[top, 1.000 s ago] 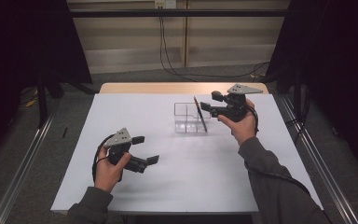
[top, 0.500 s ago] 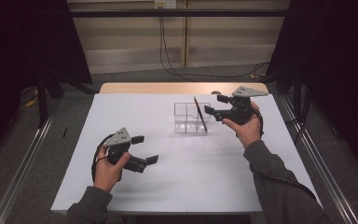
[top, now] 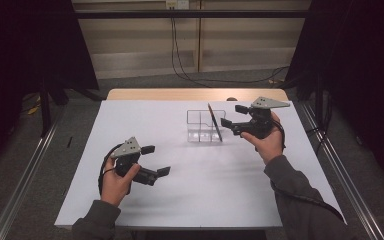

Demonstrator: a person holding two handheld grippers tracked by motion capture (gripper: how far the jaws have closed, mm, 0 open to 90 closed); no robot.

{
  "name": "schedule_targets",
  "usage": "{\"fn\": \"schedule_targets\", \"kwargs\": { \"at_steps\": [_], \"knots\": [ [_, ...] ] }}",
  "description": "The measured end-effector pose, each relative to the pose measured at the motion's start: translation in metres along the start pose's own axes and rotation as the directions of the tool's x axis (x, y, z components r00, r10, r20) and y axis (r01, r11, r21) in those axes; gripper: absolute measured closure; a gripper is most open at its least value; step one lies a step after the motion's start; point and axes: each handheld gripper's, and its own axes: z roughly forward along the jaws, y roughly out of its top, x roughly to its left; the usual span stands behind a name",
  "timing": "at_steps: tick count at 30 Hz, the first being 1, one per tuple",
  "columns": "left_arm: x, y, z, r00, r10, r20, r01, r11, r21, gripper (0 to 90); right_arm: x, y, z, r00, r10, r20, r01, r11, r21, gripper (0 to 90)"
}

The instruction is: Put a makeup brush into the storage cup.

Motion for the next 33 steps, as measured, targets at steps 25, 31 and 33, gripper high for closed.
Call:
{"fn": "schedule_targets", "kwargs": {
  "at_steps": [25,31,33],
  "knots": [
    [0.0,-0.005,0.0,0.9998,-0.019,-0.006,0.019,0.9998,0.003,0.8,0.006,-0.019,-0.016,0.9999,-0.006,-0.014,0.006,1.0,0.03,7.1],
    [0.001,-0.005,-0.001,0.9998,-0.016,-0.013,0.016,0.9999,0.003,0.8,0.011,-0.022,-0.018,0.9995,-0.014,-0.027,0.016,0.999,0.039,6.7],
    [0.001,-0.005,-0.001,0.9997,-0.017,-0.018,0.017,0.9999,0.005,0.8,0.013,-0.023,-0.018,0.9991,-0.022,-0.036,0.023,0.999,0.038,6.3]
  ]
}}
